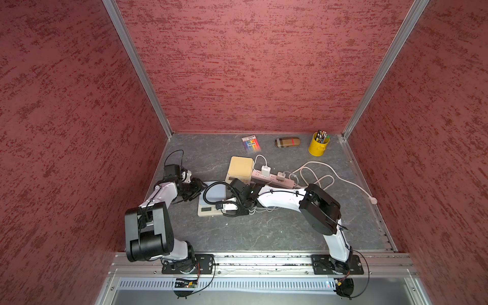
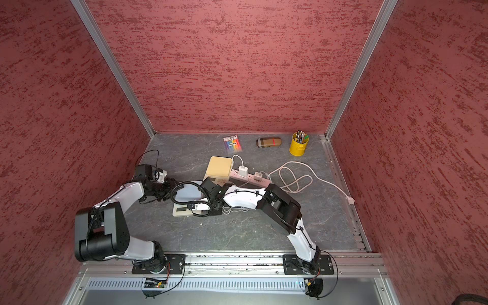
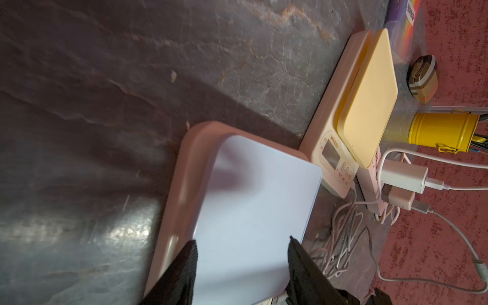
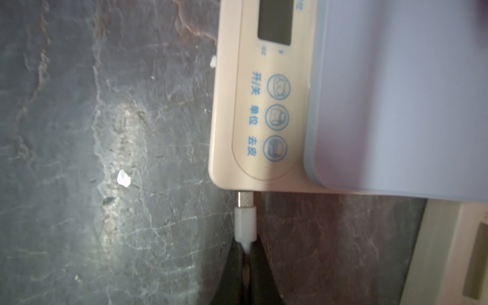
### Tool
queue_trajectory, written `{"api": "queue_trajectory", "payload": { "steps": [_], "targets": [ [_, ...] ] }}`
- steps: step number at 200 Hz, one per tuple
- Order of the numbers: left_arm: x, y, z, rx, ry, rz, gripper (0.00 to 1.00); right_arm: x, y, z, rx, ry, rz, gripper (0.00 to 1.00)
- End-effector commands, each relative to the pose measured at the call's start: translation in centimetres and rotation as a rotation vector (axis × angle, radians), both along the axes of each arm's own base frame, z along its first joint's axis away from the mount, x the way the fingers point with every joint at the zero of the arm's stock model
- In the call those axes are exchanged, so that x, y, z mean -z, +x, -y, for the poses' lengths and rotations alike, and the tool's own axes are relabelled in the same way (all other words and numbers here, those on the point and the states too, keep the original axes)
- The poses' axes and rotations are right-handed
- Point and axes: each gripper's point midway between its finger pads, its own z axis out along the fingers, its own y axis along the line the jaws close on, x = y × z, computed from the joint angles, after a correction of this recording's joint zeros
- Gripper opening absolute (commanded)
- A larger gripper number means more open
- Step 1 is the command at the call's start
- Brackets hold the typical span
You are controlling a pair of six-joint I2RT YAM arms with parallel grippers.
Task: Charge the electronic scale
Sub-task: Adjust the electronic scale at the center of the board, then insert the charging cable into the electronic scale.
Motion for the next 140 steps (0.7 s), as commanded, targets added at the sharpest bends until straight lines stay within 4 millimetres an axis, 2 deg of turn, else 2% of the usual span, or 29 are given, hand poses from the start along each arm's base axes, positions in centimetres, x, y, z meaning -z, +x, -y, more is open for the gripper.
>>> {"api": "queue_trajectory", "payload": {
  "steps": [1, 10, 38, 55, 71, 97, 140],
  "targets": [
    [-0.8, 0.0, -1.3, 0.045, 0.078, 0.02, 0.57, -1.9, -0.1, -2.7, -0.02, 0.116, -0.014, 0.0],
    [-0.5, -0.3, -1.8, 0.037, 0.105, -0.005, 0.57, -2.1, 0.0, -3.0, -0.01, 0.13, -0.013, 0.0],
    [0.6, -1.6, -1.5, 0.009, 0.084, -0.065, 0.57, -2.2, 0.5, -2.8, 0.059, 0.137, 0.02, 0.0],
    [1.1, -2.3, -1.2, -0.012, 0.061, -0.101, 0.58, -2.1, 0.9, -2.0, 0.121, 0.133, 0.041, 0.0],
    [1.4, -2.8, -0.8, -0.025, 0.039, -0.123, 0.58, -2.8, 1.5, -1.2, 0.19, 0.152, 0.065, 0.0],
    [1.9, -3.5, -0.7, -0.095, 0.064, -0.149, 0.57, -3.6, 1.2, -0.1, 0.23, 0.147, 0.058, 0.0],
    [2.1, -2.7, 0.6, -0.065, 0.107, -0.145, 0.58, -1.3, 1.2, 1.0, 0.27, 0.051, 0.029, 0.0]
  ]
}}
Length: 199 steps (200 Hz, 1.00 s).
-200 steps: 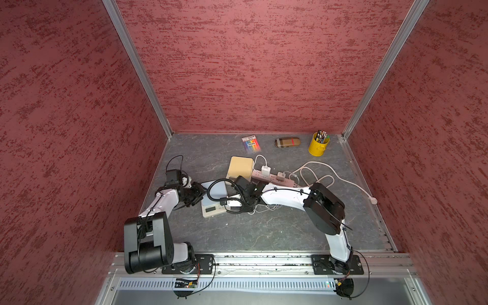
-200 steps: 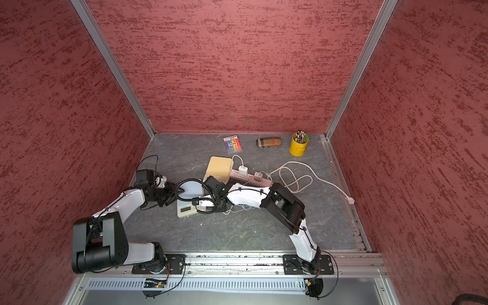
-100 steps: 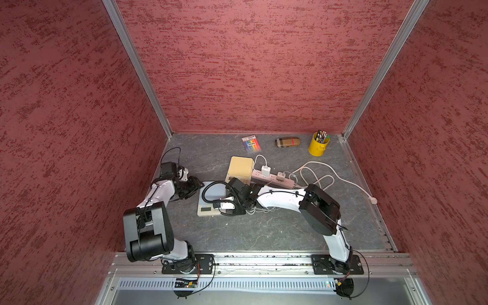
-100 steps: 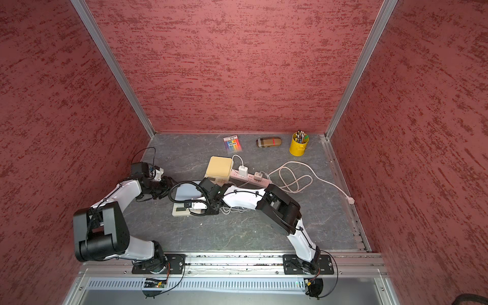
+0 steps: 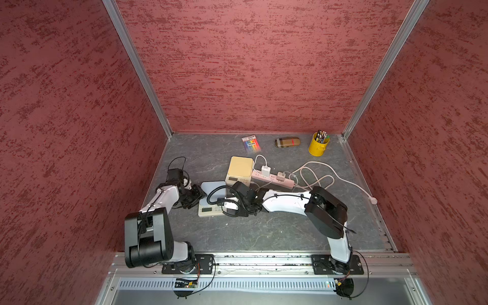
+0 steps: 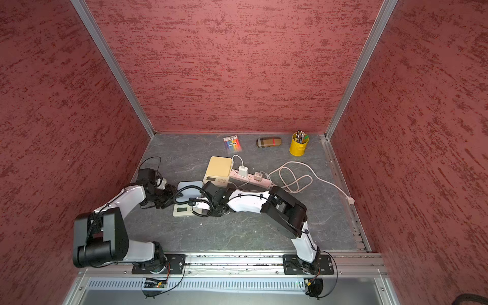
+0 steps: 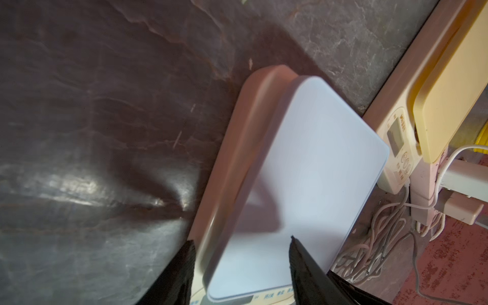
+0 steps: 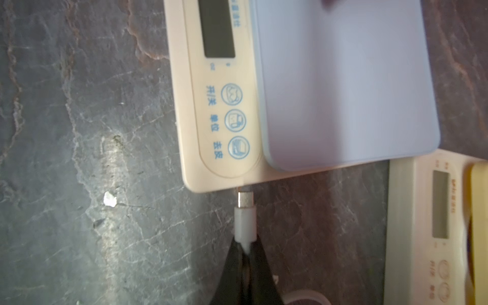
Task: Charge the electronic scale
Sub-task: Insert the charging cable into the electronic scale.
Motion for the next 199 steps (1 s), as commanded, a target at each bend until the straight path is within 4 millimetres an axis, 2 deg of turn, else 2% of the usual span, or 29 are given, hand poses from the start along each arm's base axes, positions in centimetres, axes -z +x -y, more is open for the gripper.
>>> {"api": "queue_trajectory", "payload": {
  "steps": [1, 52, 121, 199],
  "targets": [
    [-0.1, 1.1, 0.1, -0.012, 0.022, 0.014, 0.58, -0.6, 0.5, 0.1, 0.051, -0.012, 0.004, 0.0],
    [0.9, 0.9, 0.0, 0.015, 0.054, -0.014, 0.59, -0.1, 0.7, 0.5, 0.077, -0.028, 0.004, 0.0],
    [1.8, 1.0, 0.1, 0.046, 0.052, -0.028, 0.59, 1.3, -0.7, 1.0, 0.038, -0.068, -0.058, 0.0],
    [2.7, 0.7, 0.7, 0.044, -0.003, -0.066, 0.59, 1.2, -1.6, -0.3, -0.023, -0.009, -0.089, 0.0]
  ]
}}
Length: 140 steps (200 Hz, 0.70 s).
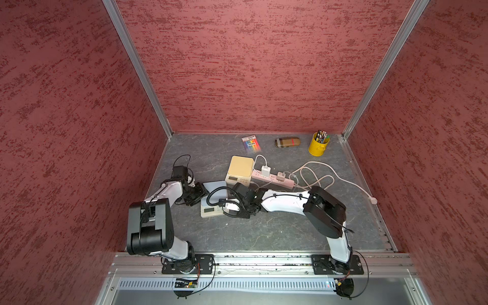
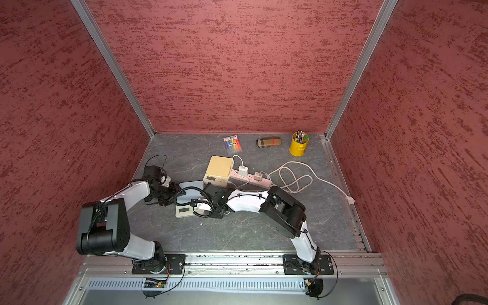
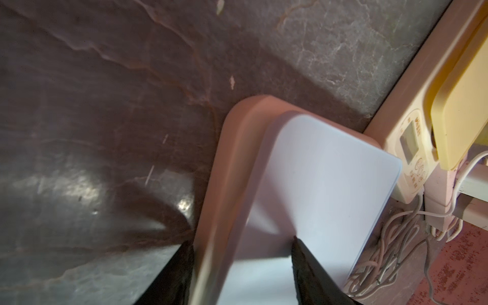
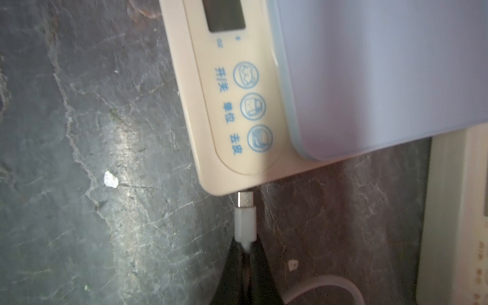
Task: Charge the electronic scale
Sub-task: Insert the charging cable into the electronic scale.
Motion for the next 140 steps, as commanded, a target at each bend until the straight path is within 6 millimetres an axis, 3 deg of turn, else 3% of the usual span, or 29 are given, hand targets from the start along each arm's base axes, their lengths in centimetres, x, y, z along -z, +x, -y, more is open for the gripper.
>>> {"api": "queue_trajectory", "payload": {
  "steps": [1, 95, 140],
  "targets": [
    [1.4, -0.9, 0.2, 0.004, -0.01, -0.052, 0.59, -0.3, -0.6, -1.4, -0.038, 0.049, -0.022, 0.0],
    [2.3, -2.1, 0.1, -0.048, -0.027, -0.109, 0.56, -0.6, -0.8, -2.6, -0.047, 0.103, -0.037, 0.0],
    [2.5, -2.8, 0.0, -0.068, -0.021, -0.125, 0.56, 0.7, -0.5, -1.5, -0.019, 0.027, -0.009, 0.0]
  ]
}}
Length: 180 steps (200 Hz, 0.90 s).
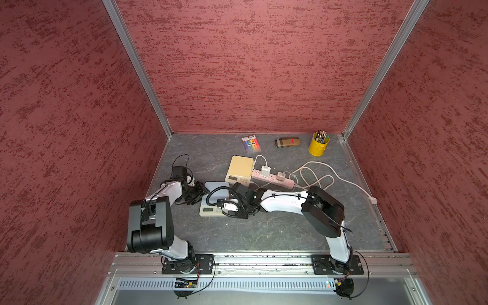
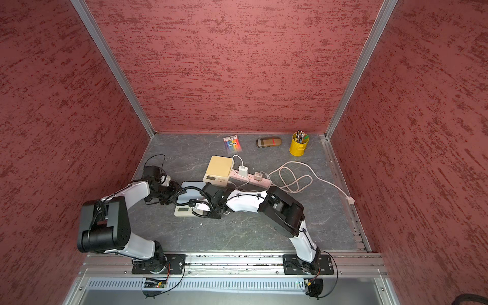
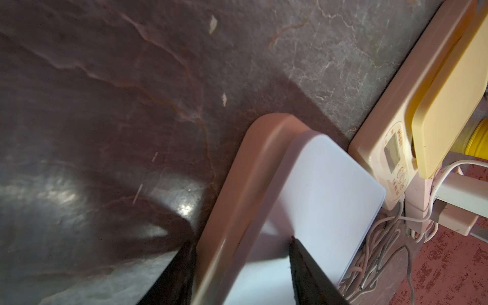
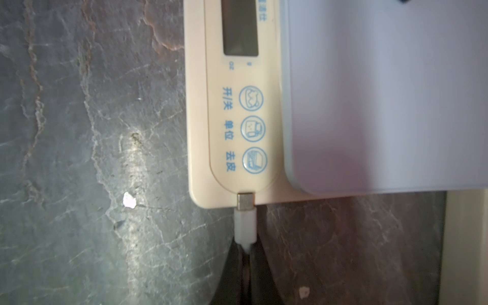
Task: Charge the electronic scale
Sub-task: Insert the charging cable into the electronic scale.
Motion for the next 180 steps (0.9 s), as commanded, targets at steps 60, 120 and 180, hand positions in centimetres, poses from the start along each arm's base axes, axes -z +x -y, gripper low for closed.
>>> {"api": "queue_trajectory", "payload": {
  "steps": [60, 120, 180],
  "targets": [
    [2.5, -3.6, -0.6, -0.04, 0.021, -0.147, 0.57, -0.6, 0.2, 1.0, 0.075, 0.007, 0.047, 0.0],
    [2.7, -3.9, -0.5, -0.039, 0.016, -0.153, 0.56, 0.0, 0.4, 1.1, 0.079, -0.025, 0.051, 0.0],
    [2.8, -4.0, -0.4, -0.04, 0.008, -0.158, 0.56, 0.2, -0.2, 1.0, 0.045, -0.049, 0.062, 0.0]
  ]
}}
